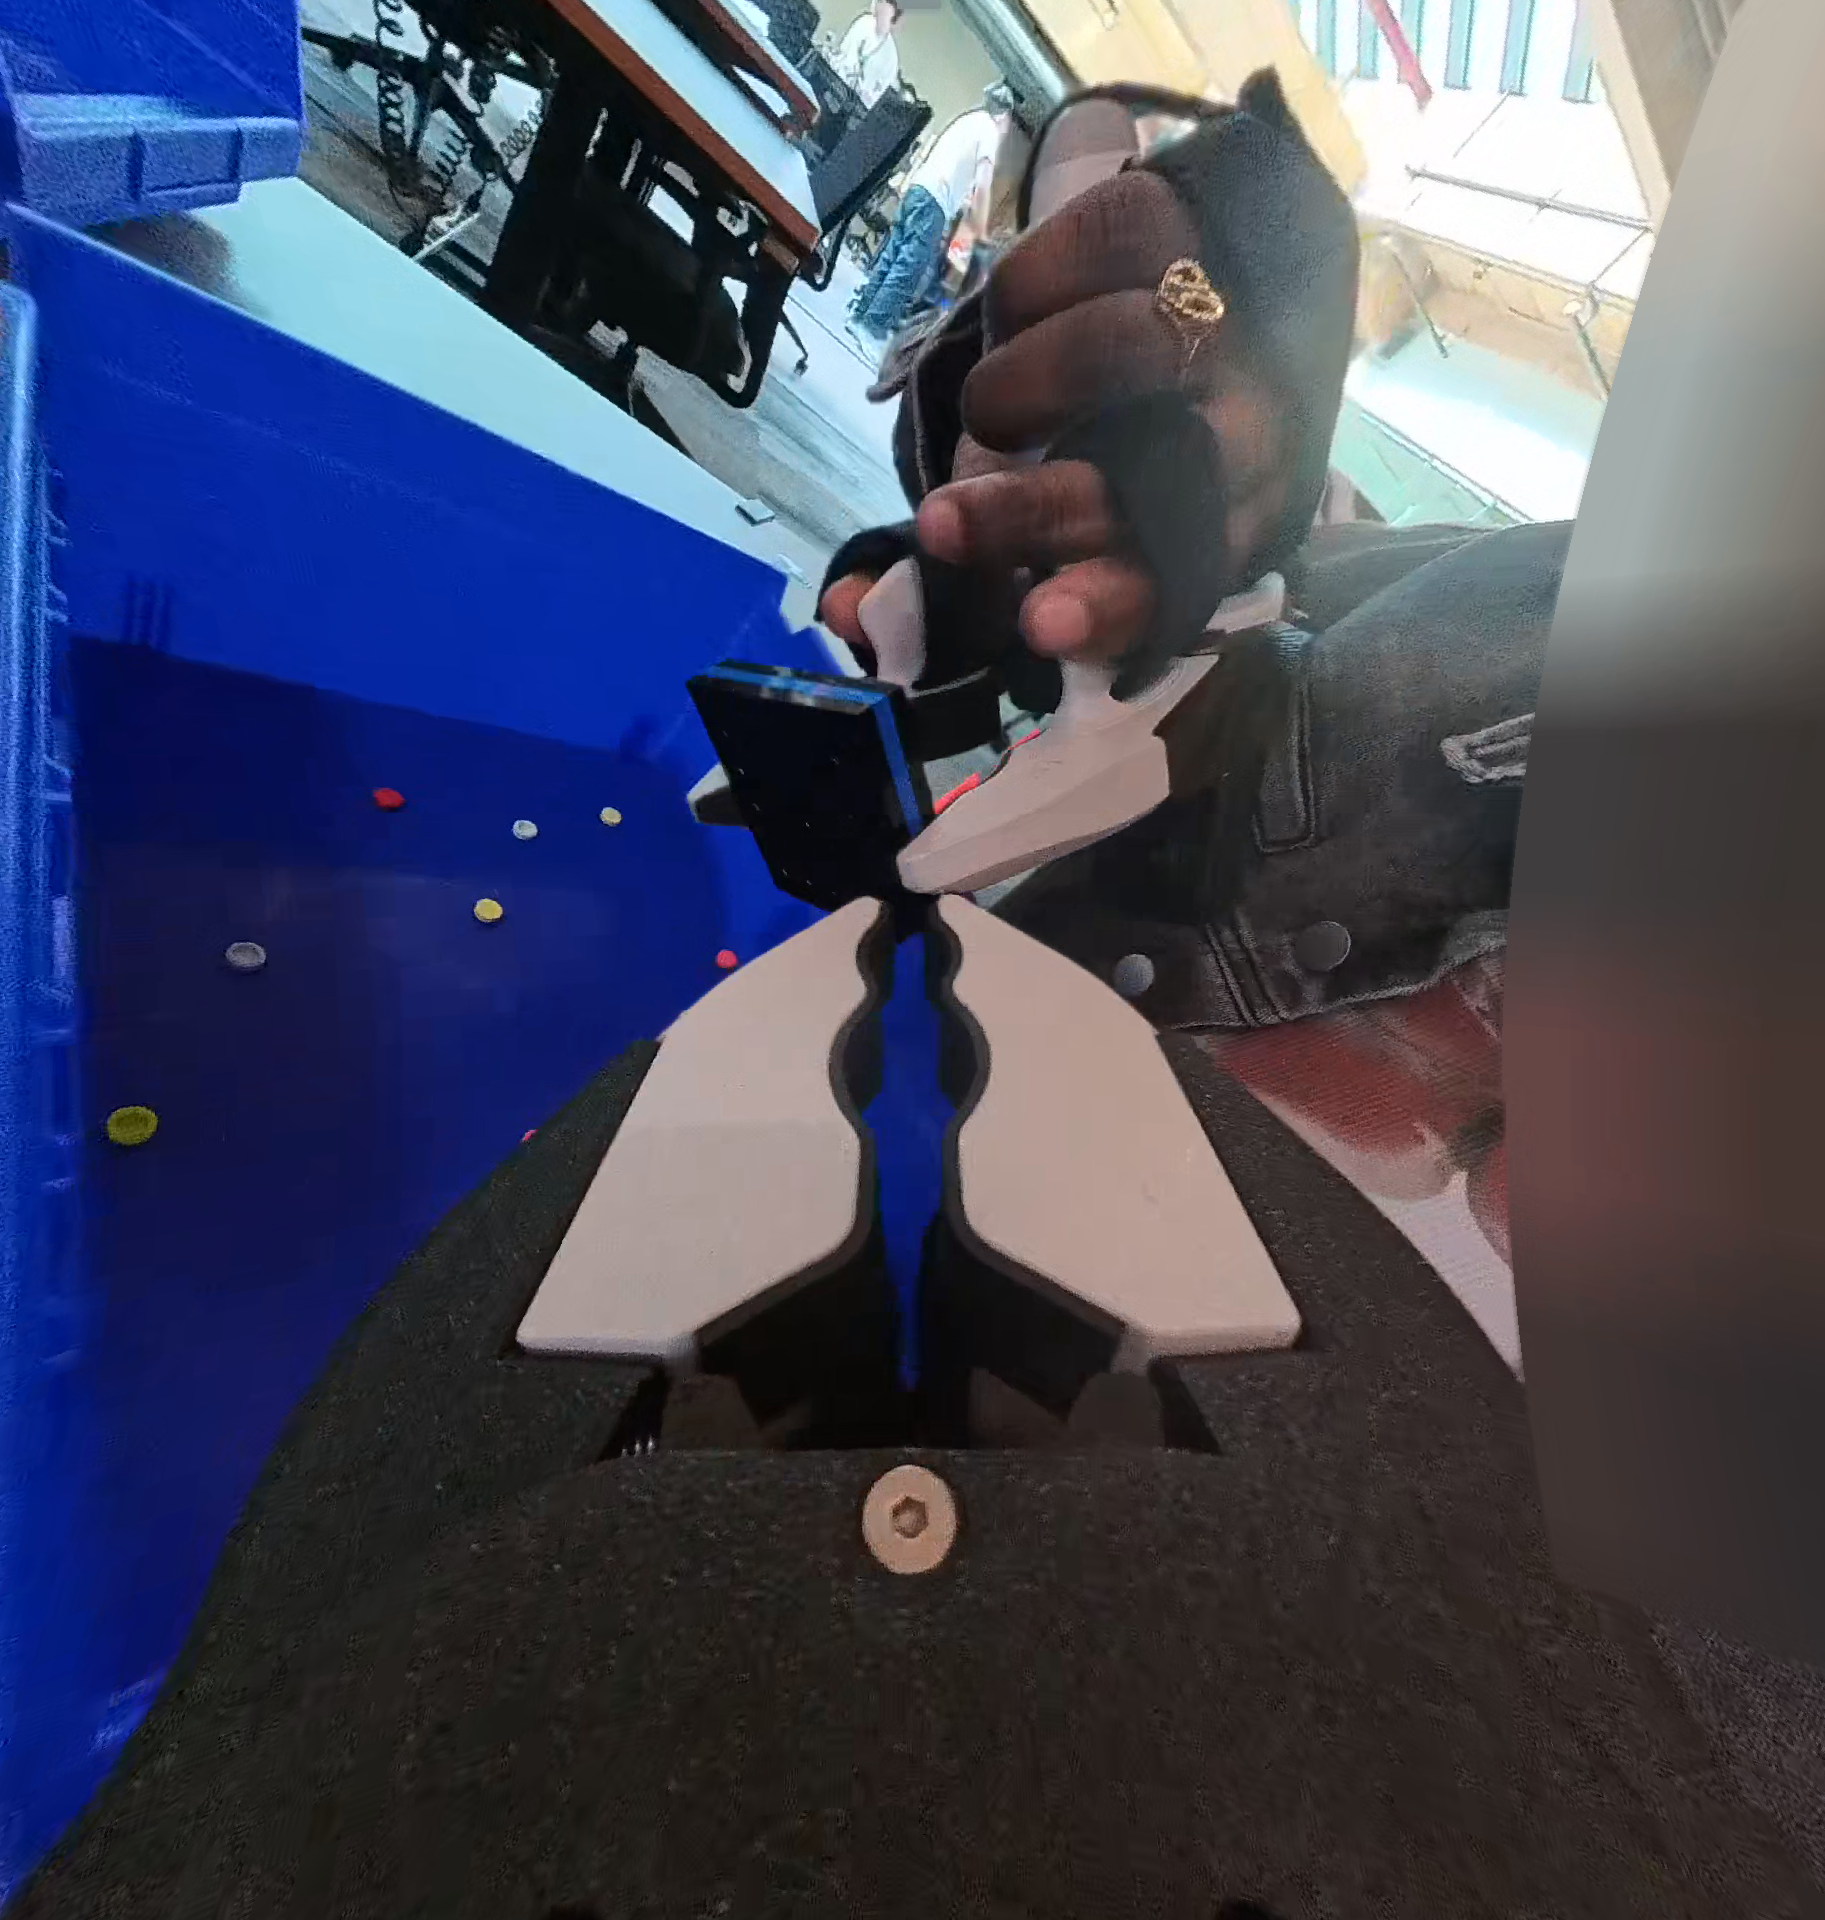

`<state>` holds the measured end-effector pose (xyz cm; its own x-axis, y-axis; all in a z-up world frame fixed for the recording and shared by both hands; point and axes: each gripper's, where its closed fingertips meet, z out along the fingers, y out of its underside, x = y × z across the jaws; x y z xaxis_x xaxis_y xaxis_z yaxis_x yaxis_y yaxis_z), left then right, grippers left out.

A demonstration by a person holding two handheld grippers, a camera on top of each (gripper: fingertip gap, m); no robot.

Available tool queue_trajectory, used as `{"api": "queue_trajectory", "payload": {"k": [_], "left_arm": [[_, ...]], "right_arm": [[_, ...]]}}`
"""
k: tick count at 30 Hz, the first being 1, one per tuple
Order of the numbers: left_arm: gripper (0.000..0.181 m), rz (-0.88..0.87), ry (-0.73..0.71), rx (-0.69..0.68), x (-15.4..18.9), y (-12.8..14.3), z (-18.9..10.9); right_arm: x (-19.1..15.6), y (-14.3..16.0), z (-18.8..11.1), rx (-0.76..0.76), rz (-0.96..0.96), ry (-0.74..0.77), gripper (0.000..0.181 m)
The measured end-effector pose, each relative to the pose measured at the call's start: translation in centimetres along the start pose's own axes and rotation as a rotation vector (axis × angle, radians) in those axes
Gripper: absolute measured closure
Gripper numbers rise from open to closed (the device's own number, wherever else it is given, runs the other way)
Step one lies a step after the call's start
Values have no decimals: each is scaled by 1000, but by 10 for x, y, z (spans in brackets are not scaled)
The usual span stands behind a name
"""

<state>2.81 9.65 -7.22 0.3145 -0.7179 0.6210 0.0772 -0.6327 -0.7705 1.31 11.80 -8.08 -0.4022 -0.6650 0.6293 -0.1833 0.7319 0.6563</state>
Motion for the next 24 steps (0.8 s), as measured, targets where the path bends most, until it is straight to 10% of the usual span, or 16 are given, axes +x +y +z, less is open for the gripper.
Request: {"api": "queue_trajectory", "payload": {"k": [15,24], "left_arm": [[181,239,-560,-341,-73,45,-3],[178,88,-193,-13,-10,-1,-5]], "right_arm": [[-21,-32,4,112,445,79,129],[-22,-19,-7,66,386,143,128]]}}
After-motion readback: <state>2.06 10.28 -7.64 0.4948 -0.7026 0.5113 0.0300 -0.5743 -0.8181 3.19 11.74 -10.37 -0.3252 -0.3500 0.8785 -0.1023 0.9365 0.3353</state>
